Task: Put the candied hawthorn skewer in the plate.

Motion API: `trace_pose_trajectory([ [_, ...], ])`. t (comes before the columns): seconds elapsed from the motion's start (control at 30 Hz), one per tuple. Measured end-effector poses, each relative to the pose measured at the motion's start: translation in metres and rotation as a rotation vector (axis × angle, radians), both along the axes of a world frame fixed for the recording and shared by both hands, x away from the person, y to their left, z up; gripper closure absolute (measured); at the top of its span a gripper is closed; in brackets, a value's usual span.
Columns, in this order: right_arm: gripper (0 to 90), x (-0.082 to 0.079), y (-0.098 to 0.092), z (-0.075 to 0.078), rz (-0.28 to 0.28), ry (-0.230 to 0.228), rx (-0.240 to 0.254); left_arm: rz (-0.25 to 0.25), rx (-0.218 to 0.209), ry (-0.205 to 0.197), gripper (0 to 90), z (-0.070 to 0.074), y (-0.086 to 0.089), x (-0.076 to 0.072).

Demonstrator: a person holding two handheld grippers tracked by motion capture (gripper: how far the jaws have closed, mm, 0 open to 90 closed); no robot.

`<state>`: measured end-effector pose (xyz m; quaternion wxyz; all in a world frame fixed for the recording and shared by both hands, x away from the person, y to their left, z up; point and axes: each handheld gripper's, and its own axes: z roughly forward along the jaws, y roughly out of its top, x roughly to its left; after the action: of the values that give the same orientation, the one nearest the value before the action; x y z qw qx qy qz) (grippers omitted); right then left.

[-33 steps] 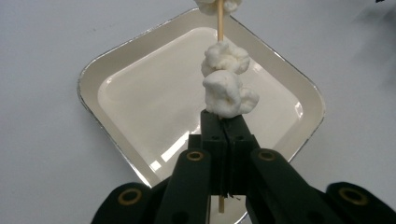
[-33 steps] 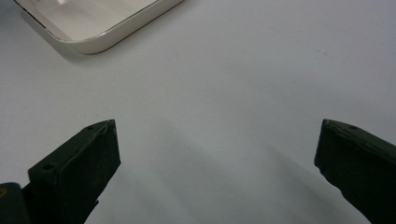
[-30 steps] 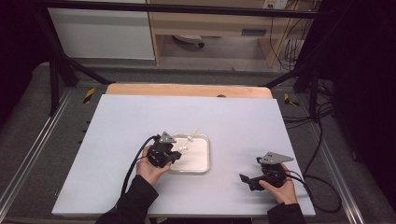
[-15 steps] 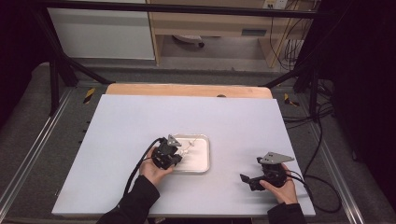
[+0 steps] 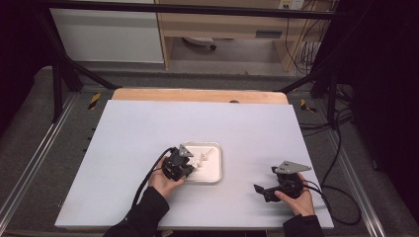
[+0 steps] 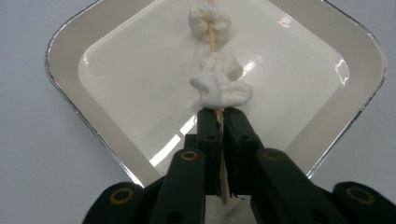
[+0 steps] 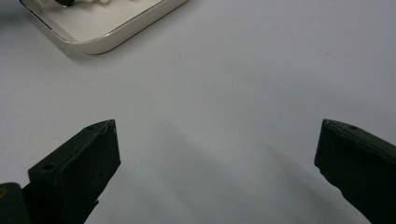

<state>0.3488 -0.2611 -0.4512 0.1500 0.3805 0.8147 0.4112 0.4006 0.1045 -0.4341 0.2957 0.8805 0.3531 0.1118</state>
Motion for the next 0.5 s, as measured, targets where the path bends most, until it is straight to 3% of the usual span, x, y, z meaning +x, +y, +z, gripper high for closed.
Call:
trace_pose_trajectory([
  [0.17, 0.9, 0.000, 0.000, 0.000, -0.001, 0.001, 0.004, 0.008, 0.009, -0.014, 75.7, 0.002, 0.002, 0.000],
  [0.27, 0.9, 0.000, 0.000, 0.000, -0.002, 0.003, 0.004, 0.014, 0.008, -0.029, 67.5, 0.005, 0.005, -0.001],
  [0.43, 0.9, -0.001, 0.000, 0.001, -0.003, 0.001, 0.007, -0.004, -0.014, -0.012, 52.4, 0.010, 0.011, -0.003],
  [0.5, 0.9, -0.001, 0.000, 0.001, -0.004, 0.002, 0.009, -0.003, -0.018, -0.026, 46.3, 0.012, 0.015, -0.005],
])
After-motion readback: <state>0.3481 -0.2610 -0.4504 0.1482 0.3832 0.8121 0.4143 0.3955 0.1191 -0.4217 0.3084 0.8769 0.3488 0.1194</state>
